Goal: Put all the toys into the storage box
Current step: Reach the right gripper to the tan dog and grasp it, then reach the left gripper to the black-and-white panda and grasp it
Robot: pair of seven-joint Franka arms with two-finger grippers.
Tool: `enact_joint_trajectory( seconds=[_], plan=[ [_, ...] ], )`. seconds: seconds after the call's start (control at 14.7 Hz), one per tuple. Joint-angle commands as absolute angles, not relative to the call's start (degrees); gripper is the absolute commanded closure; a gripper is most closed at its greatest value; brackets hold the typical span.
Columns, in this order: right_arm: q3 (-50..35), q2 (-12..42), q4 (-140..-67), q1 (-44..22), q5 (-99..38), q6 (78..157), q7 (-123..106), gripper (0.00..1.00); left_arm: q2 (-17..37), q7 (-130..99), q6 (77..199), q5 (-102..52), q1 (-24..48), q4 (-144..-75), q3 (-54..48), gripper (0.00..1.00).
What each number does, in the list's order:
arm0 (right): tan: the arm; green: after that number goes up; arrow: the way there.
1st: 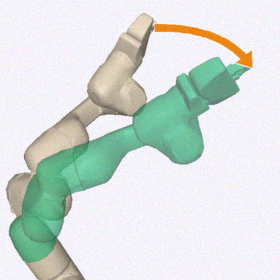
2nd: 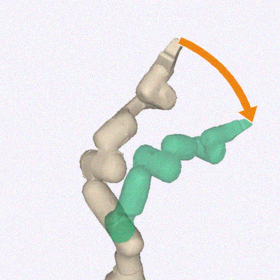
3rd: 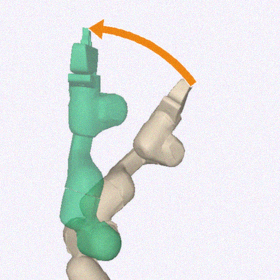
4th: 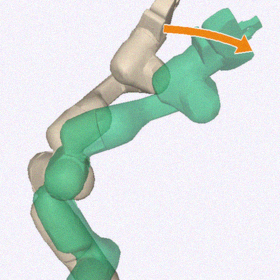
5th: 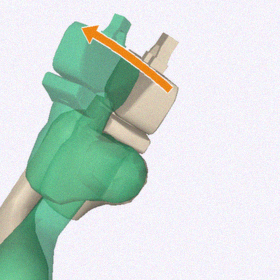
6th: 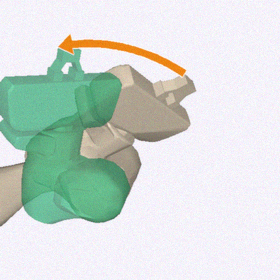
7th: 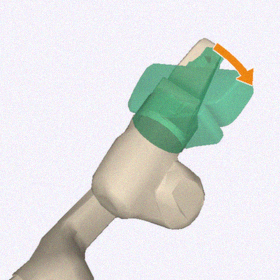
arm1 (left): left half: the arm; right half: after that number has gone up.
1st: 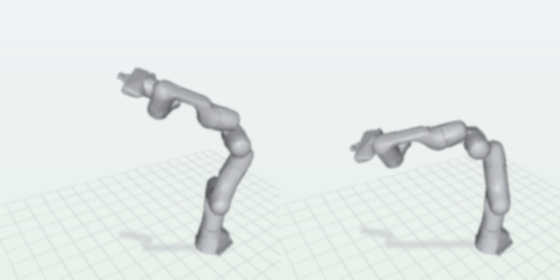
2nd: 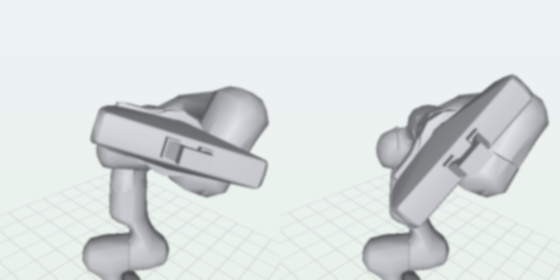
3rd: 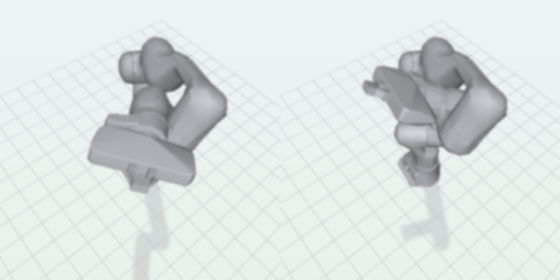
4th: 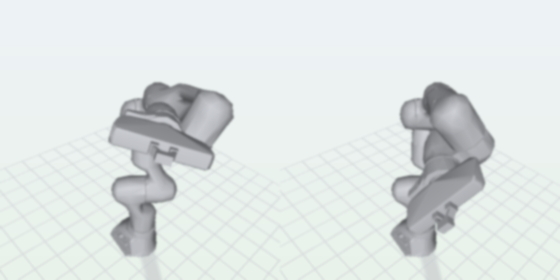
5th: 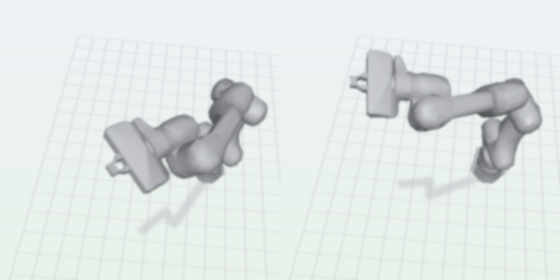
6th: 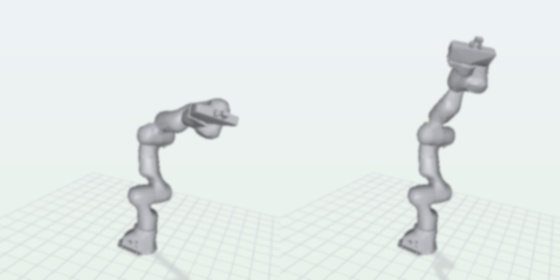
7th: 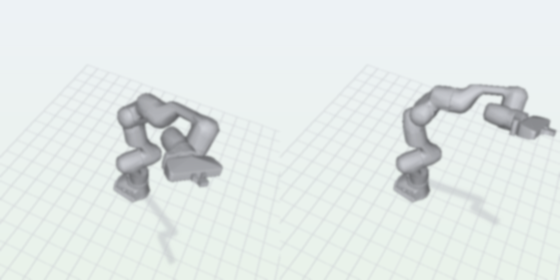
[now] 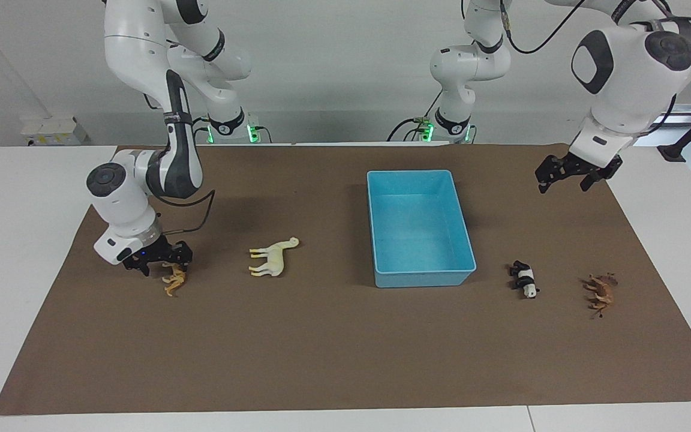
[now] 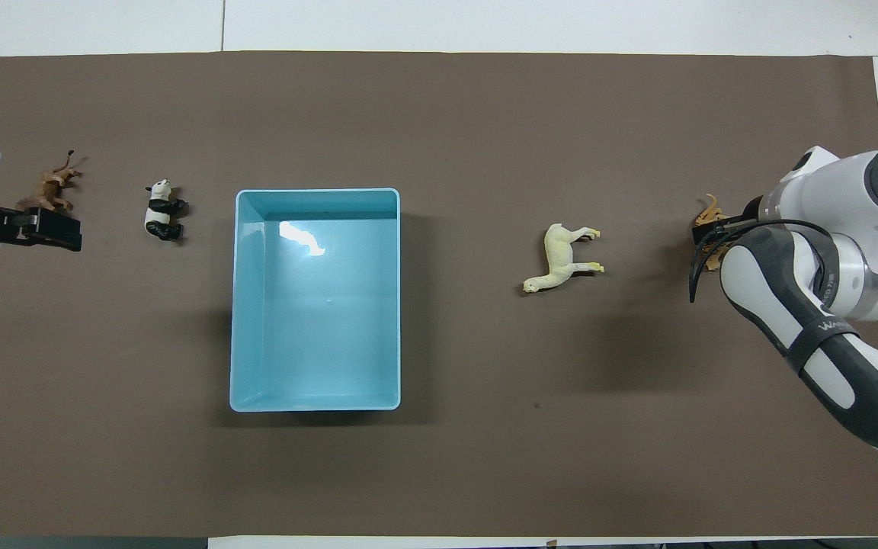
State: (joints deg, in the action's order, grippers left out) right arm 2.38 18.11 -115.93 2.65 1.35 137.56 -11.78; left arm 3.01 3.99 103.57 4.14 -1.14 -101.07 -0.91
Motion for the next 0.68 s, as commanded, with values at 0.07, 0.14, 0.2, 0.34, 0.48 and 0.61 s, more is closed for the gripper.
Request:
enact_joint_trajectory(
  seconds=[0.07, 0.14, 0.2, 0.34, 0.48, 0.61],
  plan=[
    [2.11, 17.58, -116.45, 2.90, 0.79, 138.08, -13.10, 0.00, 12.46, 5.45, 118.86, 5.27, -4.04, -104.13, -1.23, 0.00],
    [2.11, 17.58, -116.89, 2.90, 0.79, 138.08, -13.10, 0.00, 13.09, 5.45, 125.09, 5.01, -5.87, -107.20, -1.32, 0.00],
    [2.11, 17.58, -117.33, 2.90, 0.53, 138.16, -13.10, 0.00, 15.27, 5.10, 128.03, 3.53, -5.89, -107.75, -1.32, 0.00],
    [2.11, 17.40, -118.03, 2.99, -1.57, 138.08, -13.10, 0.00, 19.67, 4.05, 131.46, 0.37, -5.19, -106.97, -1.23, 0.00],
    [2.11, 17.31, -118.48, 2.99, -2.63, 138.08, -13.10, 0.00, 20.48, 3.43, 132.01, -3.32, -4.40, -106.26, -1.32, 0.00],
    [2.20, 17.31, -118.48, 2.99, -2.55, 138.34, -13.10, 0.20, 21.26, 3.34, 131.84, -5.27, -3.17, -105.21, -1.23, 0.00]
  ],
)
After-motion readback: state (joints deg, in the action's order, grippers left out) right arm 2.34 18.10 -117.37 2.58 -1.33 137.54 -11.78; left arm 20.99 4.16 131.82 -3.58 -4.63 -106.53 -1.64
